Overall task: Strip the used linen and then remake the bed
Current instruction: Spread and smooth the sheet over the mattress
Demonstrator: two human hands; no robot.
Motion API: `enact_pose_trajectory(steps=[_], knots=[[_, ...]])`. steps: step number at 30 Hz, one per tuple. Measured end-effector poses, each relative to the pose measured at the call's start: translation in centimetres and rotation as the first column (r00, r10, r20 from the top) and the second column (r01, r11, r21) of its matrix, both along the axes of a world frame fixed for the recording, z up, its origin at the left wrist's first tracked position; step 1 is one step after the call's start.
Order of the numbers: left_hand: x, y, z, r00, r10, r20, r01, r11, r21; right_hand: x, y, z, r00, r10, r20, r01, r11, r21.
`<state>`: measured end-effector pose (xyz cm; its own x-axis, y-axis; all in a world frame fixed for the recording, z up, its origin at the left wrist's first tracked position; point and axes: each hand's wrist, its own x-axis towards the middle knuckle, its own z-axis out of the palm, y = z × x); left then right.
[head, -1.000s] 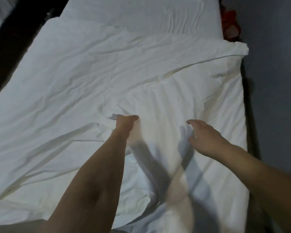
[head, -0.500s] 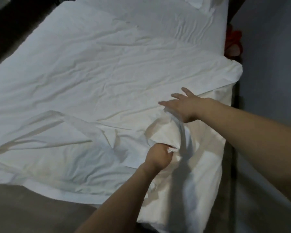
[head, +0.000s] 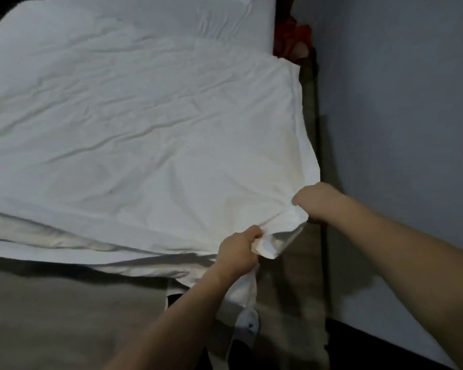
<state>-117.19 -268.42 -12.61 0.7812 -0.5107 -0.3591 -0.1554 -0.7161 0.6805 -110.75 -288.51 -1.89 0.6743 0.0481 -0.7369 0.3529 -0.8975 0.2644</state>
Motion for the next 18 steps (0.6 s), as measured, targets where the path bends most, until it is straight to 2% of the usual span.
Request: enact_pose_trajectory(steps=[3,6,8,12,16,18], knots=[[-4.7,-0.7,-1.6,0.988,-0.117,-0.102,0.135,0.974,0.184,-7.9,-2.5,-2.3,0.990,-0.098,-0.102,0.096,0.995,-0.028],[-7.4,1.0,-2.2,0.887,-0.237,-0.397,0.371,0.877,0.306,-13.1,-3.3,-5.0,0.927,-0.293,-0.233,0.295,0.955,-0.029],[-8.2,3.3,-1.5,0.842,-0.239,-0.483,0.438,0.826,0.356,-14.1,-2.1,-5.7,0.890,-0.375,-0.262,0.394,0.919,0.023],[-7.2,10.2,-0.6,0.899,-0.087,-0.429,0.315,0.809,0.496,-12.1,4.3,-5.5,0.924,-0.326,-0.199,0.361,0.915,0.178],[-3.5,18.7,0.1,0.956,0.031,-0.290,0.149,0.803,0.577,-8.5,14.4,-5.1,0.969,-0.229,-0.087,0.246,0.903,0.352],[-1.4,22.9,-0.4,0.984,0.015,-0.177,0.098,0.786,0.611,-7.1,19.2,-5.6,0.969,-0.236,-0.071,0.244,0.874,0.421]])
